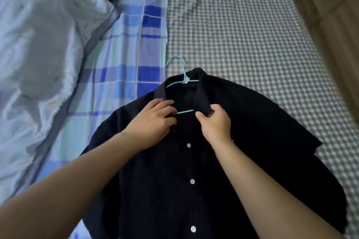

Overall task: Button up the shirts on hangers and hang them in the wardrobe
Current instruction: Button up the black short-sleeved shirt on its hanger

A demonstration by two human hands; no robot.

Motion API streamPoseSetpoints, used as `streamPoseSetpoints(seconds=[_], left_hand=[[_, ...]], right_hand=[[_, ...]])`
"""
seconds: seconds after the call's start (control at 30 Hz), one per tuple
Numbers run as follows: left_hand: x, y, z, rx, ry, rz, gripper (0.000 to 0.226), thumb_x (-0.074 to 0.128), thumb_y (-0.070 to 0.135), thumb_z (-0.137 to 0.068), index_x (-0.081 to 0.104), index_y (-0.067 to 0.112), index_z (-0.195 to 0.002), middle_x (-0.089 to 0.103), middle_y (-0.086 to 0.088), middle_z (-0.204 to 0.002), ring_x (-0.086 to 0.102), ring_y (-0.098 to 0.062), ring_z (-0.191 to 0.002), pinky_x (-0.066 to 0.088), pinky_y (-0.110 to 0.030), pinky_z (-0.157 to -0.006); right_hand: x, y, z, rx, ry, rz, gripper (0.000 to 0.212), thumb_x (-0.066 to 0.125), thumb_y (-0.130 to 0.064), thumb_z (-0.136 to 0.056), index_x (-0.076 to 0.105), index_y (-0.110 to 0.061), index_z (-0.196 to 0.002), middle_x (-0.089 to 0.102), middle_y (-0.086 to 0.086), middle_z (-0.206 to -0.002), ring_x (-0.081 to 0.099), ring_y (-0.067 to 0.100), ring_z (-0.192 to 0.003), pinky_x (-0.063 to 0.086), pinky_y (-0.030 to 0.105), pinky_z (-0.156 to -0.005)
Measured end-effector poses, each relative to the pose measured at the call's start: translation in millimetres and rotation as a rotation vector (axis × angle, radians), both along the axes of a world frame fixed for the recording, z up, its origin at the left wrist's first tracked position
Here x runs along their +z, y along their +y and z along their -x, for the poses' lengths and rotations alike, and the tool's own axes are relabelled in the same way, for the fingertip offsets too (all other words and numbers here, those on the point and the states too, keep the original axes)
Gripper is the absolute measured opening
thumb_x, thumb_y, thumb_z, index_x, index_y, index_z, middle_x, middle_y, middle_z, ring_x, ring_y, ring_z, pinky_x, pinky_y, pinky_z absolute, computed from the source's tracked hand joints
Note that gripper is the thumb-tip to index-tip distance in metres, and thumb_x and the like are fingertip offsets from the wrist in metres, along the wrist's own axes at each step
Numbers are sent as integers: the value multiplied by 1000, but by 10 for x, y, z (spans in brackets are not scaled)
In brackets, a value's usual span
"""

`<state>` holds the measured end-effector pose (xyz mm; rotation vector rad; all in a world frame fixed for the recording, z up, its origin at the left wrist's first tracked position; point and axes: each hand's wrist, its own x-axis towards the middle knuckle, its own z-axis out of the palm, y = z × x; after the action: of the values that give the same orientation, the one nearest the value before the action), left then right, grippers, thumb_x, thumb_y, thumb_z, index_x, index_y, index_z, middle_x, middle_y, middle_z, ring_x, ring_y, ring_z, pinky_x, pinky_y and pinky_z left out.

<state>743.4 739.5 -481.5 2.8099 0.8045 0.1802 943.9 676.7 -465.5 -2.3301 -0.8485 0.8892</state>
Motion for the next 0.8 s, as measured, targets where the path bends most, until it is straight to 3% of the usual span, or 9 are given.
streamPoseSetpoints(seconds=[0.03,0.1,0.2,0.3,0.43,0.5,0.57,0.7,0.8], left_hand=[[43,88,-38,38,-27,71,13,74,25,-88,75,24,-101,72,4,-110,60,-24,-124,38,-46,-114],[178,172,-185,221,-64,348,10,67,32,-97,73,24,-98,74,9,-96,65,-14,-102,41,-35,-108],[369,201,-435,587,-180,745,11,72,32,-94,69,22,-92,71,9,-88,63,-5,-80,48,-21,-74],[506,209,-584,712,-100,939,13,72,30,-94,73,19,-88,72,3,-80,63,-8,-69,47,-15,-59],[615,232,-715,815,-96,1062,13,69,26,-93,72,20,-81,67,7,-71,61,-8,-66,47,-20,-61],[636,230,-734,855,-126,1083,13,69,24,-91,71,19,-79,66,7,-70,60,-7,-64,47,-18,-58],[636,223,-731,877,-138,1110,14,71,24,-89,70,20,-75,66,9,-67,60,-6,-62,47,-18,-56],[636,221,-671,959,-192,1243,13,73,26,-86,73,15,-78,70,1,-68,65,-14,-63,56,-29,-65],[667,191,-623,1010,-276,1336,15,75,25,-87,74,11,-81,74,-8,-76,70,-22,-69,61,-38,-75]], right_hand=[[7,47,-24,-19,47,-40,19,73,-34,-87,66,-17,-90,65,-4,-85,62,15,-80,56,38,-79],[108,91,-162,-104,213,-145,26,70,-28,-91,58,-13,-75,57,-5,-68,54,10,-64,50,32,-67],[396,51,-461,-179,379,-330,2,68,-19,-95,69,-18,-94,74,-5,-87,71,7,-85,56,26,-79],[665,71,-729,-171,464,-394,12,66,-13,-98,73,-16,-107,78,-3,-101,73,9,-100,55,29,-94],[820,175,-834,-4,801,-170,18,60,-8,-100,75,-8,-110,77,8,-108,73,23,-106,55,39,-93],[751,187,-755,117,716,-76,23,60,-21,-101,75,-3,-103,75,19,-105,72,34,-103,58,45,-91],[624,162,-613,204,579,-65,45,62,-42,-97,70,2,-95,68,30,-103,68,42,-100,59,48,-91],[503,109,-369,128,457,-216,10,69,-19,-95,77,-25,-98,75,-3,-86,70,4,-83,55,19,-79],[431,63,-222,52,566,-150,17,68,-12,-95,73,-28,-100,74,2,-90,70,11,-82,57,22,-76]])
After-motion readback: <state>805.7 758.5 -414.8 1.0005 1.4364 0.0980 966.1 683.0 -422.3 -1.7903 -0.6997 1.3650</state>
